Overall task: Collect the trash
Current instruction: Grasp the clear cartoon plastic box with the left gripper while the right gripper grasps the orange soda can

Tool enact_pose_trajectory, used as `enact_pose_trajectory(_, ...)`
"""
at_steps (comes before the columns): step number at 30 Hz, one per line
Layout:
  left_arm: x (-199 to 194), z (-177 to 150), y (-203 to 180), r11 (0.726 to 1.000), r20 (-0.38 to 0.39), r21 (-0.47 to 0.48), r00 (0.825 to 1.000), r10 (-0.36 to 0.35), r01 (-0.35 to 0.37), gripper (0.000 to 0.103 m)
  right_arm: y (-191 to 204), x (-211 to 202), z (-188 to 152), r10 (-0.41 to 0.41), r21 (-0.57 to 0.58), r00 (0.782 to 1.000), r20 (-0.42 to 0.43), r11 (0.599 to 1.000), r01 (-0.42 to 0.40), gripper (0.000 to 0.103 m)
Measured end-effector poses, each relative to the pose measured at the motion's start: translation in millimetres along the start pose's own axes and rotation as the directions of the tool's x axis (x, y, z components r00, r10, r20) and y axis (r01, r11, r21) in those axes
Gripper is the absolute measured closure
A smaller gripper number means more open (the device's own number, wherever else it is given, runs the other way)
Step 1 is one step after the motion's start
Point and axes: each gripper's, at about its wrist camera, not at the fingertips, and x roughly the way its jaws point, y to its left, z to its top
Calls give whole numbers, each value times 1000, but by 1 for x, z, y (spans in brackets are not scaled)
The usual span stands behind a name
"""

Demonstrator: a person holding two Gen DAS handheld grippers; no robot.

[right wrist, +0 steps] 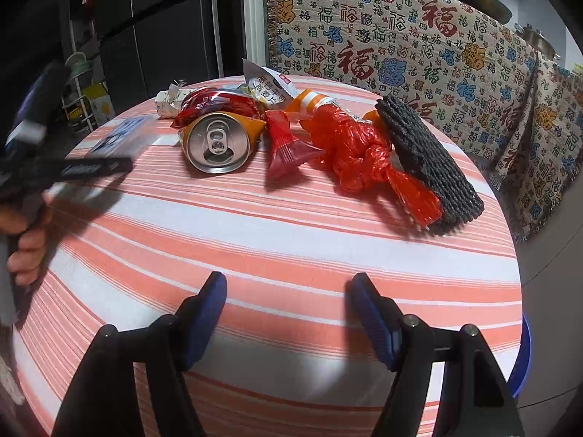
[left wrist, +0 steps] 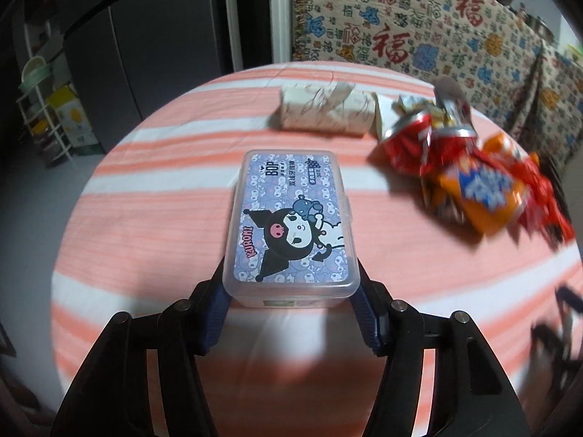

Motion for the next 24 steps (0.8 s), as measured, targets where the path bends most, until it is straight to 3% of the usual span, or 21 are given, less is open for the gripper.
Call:
enact_pose_trajectory(4,-8,-10,7,1000,3,19,1000,-24,24,37,-4,-3,-4,-10,9,1000,-5,1000,10,30)
enact_pose_trajectory(7,-2,-9,6,1000,-20,22,1000,-2,2,10,-7,-5,-6,-14,8,1000,-13,1000,14,30)
enact_pose_trajectory(10,2,-7,10,1000,-37,0,999,6,-6,1,-1,-2,0,-6,2,999,-38,1000,6,30)
enact_pose_trajectory(17,4,-6,13,1000,-42,-5,999,3,-3,0,34,28,36,102,-102,993,-57,989,-107,26)
enact_pose_trajectory(24,1,-7,13,1000,-42,-4,999,2,-2,0,41,57,74,142,-32,990,-14,989,-143,23)
